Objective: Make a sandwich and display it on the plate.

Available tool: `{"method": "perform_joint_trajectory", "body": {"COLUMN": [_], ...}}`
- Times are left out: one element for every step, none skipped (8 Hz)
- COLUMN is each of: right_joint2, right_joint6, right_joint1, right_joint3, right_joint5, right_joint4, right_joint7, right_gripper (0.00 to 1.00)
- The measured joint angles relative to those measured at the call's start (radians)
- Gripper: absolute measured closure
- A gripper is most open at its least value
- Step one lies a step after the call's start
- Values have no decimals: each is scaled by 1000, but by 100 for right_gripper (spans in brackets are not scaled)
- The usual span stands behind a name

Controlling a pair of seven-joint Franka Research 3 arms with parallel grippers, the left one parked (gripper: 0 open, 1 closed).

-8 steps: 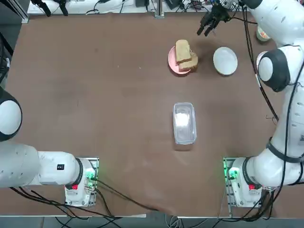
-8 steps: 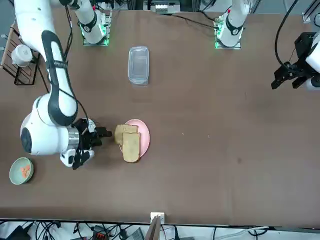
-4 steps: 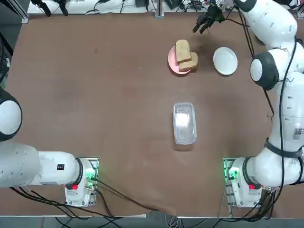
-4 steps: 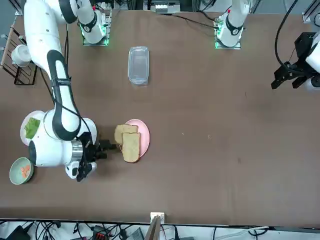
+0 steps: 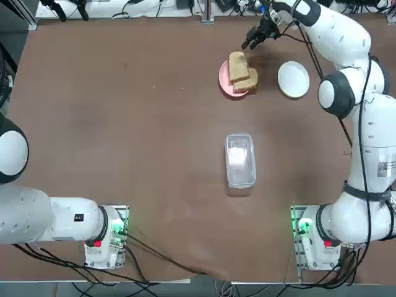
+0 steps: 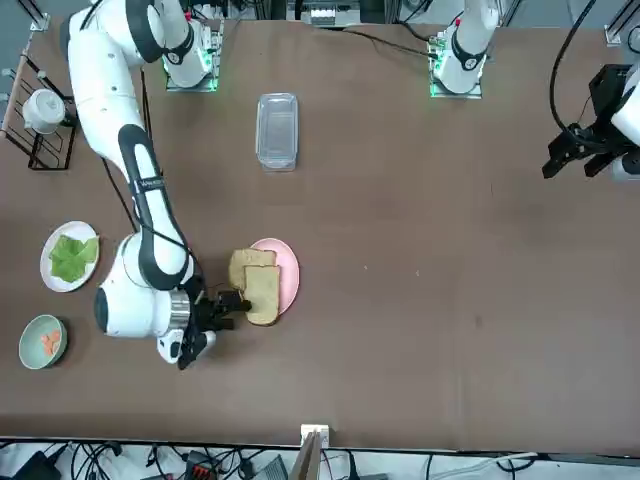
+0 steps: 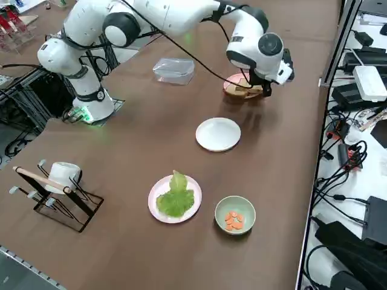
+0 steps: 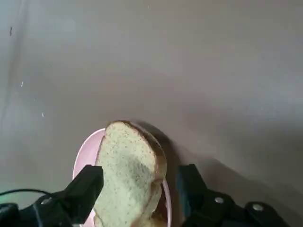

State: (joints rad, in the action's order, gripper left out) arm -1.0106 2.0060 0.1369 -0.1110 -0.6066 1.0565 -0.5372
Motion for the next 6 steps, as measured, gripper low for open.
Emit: {"method": "perform_joint_trajectory", "body": {"right_joint2": [-8,-12,-18,-25,-33,-41], "right_joint6": [4,5,8,12,25,33], "right_joint1": [-11,-21,-27,-29,-31,-35], "right_joint3": [-14,-24,-29,-34,-44,-51], "right_joint5": [0,0,0,0,-3,-7], "right_joint4": [0,-1,-1,-1,-1,-1], "right_joint7": [-10,-17,-19,-20,-20,-20], "right_gripper": [7,10,11,12,12,12]}}
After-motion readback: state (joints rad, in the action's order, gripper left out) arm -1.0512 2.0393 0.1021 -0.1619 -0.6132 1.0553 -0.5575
